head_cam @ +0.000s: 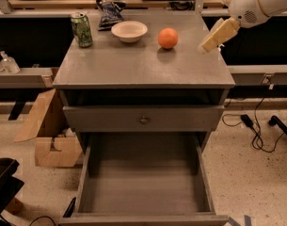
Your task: Place orange into middle drawer
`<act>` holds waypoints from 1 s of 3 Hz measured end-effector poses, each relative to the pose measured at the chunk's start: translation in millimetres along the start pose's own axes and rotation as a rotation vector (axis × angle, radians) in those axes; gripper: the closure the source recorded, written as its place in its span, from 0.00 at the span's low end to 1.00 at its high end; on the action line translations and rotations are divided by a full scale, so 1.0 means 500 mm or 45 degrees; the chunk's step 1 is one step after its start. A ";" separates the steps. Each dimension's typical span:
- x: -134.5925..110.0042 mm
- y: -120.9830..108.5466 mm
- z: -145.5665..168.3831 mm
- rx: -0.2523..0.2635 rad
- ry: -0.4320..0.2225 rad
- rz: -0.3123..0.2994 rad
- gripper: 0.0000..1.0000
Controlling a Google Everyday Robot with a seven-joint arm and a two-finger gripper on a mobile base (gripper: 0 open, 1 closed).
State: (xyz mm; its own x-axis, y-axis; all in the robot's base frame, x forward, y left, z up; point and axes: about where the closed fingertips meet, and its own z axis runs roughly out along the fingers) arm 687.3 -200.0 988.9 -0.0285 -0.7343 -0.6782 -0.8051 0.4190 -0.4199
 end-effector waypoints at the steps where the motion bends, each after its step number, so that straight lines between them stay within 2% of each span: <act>1: 0.011 -0.033 0.067 0.042 -0.022 0.050 0.00; 2: 0.029 -0.103 0.184 0.146 -0.097 0.170 0.00; 3: 0.029 -0.168 0.271 0.234 -0.181 0.269 0.00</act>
Offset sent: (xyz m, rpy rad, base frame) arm 0.1823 0.0186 -0.0697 0.2829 -0.1199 -0.2689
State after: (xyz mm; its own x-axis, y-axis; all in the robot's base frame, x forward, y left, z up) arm 834.8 -173.3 932.6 -0.0901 -0.5440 -0.8343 -0.6692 0.6535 -0.3538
